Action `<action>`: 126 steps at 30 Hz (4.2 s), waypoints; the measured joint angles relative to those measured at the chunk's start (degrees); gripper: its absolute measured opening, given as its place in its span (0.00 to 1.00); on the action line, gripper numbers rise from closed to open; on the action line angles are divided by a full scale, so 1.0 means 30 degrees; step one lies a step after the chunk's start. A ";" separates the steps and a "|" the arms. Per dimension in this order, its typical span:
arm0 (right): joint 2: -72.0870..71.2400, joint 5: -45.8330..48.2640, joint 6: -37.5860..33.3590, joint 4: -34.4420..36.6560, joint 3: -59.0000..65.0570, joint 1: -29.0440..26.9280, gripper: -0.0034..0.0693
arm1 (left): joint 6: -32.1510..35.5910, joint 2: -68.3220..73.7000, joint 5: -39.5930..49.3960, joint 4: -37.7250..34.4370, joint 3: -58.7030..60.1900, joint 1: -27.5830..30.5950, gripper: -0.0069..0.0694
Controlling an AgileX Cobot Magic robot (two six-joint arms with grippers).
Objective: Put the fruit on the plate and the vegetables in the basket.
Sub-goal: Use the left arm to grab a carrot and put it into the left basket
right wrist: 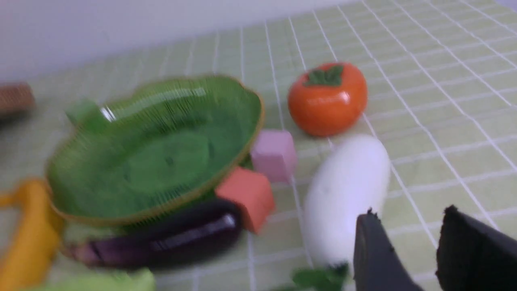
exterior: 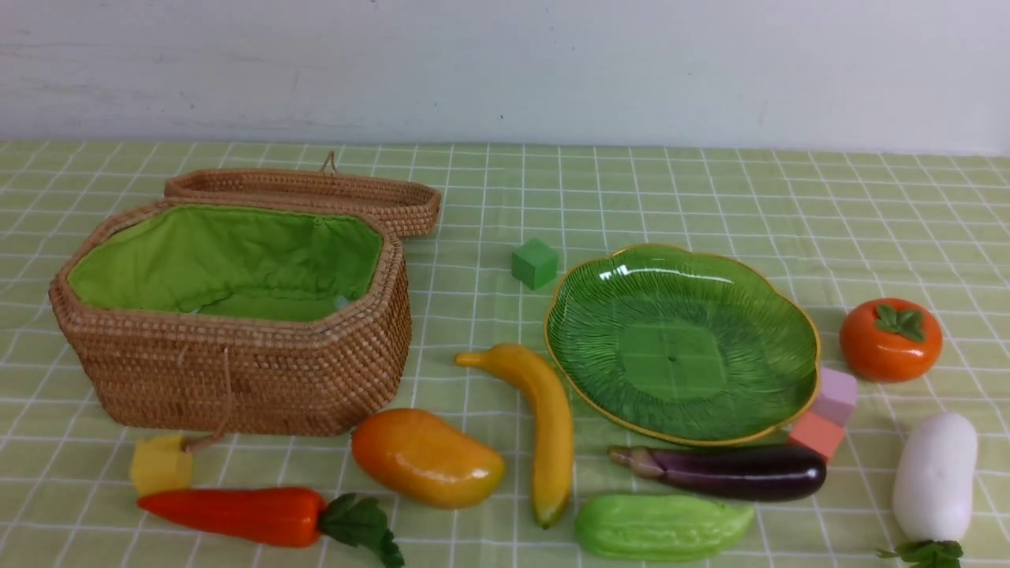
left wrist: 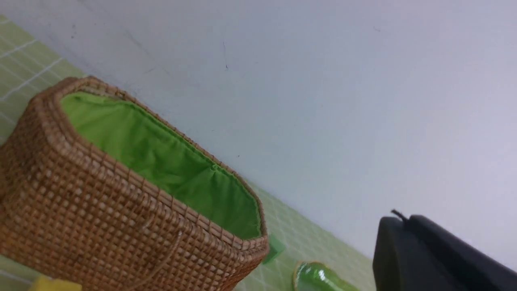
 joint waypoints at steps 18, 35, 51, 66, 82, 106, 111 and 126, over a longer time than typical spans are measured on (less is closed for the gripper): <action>0.5160 0.7645 0.1891 -0.0401 -0.9806 0.6289 0.24 | 1.1098 1.1195 0.8706 0.0999 -0.8291 -0.3113 0.07; 0.9695 1.5499 -0.5276 0.1394 -1.7424 1.5901 0.05 | 1.8776 1.8526 1.4048 0.1629 -1.1925 -0.3856 0.07; 0.9695 1.4770 -0.5316 0.0389 -1.7424 1.6031 0.07 | 2.4283 2.4699 1.3268 0.3350 -1.2004 -0.3424 0.63; 0.9695 1.4770 -0.5842 0.0389 -1.7424 1.6031 0.09 | 2.8341 2.7758 1.1536 0.5576 -1.2126 -0.3424 0.73; 0.9695 1.4770 -0.5842 0.0719 -1.7424 1.6031 0.10 | 2.7968 2.8731 1.2418 0.7183 -1.2511 -0.3424 0.46; 0.9695 1.4770 -0.5842 0.0604 -1.7424 1.6031 0.13 | 2.7209 2.8329 1.3966 0.7400 -1.2351 -0.3424 0.54; 0.9699 1.4770 -0.5842 0.0604 -1.7424 1.6031 0.14 | 2.7209 2.8329 1.3714 0.6748 -1.2262 -0.3424 0.80; 0.9723 1.4777 -0.5842 0.0415 -1.7424 1.6031 0.15 | 2.7209 2.9684 1.3157 0.6623 -1.2262 -0.3424 0.61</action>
